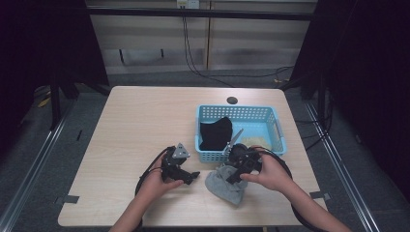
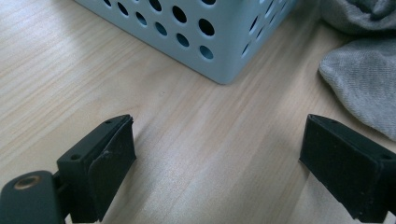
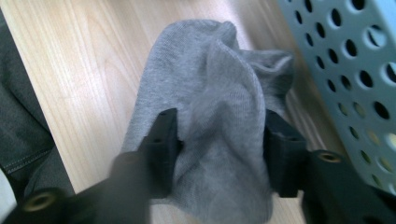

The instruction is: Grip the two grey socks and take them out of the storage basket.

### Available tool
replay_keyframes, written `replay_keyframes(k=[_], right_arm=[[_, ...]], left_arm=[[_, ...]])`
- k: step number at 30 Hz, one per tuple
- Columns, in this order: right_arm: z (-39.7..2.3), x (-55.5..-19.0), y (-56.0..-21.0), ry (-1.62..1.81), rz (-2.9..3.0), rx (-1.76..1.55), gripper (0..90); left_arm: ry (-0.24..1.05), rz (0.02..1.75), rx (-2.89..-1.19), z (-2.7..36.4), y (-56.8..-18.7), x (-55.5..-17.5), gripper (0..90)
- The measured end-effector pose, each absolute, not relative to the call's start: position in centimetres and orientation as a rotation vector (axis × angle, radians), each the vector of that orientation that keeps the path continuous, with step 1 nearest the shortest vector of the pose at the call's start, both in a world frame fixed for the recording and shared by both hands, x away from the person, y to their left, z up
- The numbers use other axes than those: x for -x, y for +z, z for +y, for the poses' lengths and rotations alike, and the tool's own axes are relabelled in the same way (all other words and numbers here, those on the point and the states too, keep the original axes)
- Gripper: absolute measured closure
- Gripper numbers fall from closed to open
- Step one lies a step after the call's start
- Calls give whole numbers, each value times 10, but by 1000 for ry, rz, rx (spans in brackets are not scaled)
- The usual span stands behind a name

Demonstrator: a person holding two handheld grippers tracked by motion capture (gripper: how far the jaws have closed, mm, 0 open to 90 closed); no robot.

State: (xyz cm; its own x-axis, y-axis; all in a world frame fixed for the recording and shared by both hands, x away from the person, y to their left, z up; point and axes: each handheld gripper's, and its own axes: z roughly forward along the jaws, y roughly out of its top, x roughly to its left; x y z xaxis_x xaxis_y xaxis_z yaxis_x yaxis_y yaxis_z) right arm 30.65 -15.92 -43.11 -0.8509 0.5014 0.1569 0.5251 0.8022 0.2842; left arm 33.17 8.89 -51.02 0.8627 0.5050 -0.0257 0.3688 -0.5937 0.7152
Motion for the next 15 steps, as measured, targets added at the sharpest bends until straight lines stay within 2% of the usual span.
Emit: replay_keyframes(k=[7, 15], right_arm=[[-166, -304, -423, -547, -2908, 848, 372], [-184, -297, -416, -584, -2918, 904, 316]], left_arm=[[231, 629, -2270, 89, -510, -332, 95], [230, 629, -2270, 89, -510, -332, 95]])
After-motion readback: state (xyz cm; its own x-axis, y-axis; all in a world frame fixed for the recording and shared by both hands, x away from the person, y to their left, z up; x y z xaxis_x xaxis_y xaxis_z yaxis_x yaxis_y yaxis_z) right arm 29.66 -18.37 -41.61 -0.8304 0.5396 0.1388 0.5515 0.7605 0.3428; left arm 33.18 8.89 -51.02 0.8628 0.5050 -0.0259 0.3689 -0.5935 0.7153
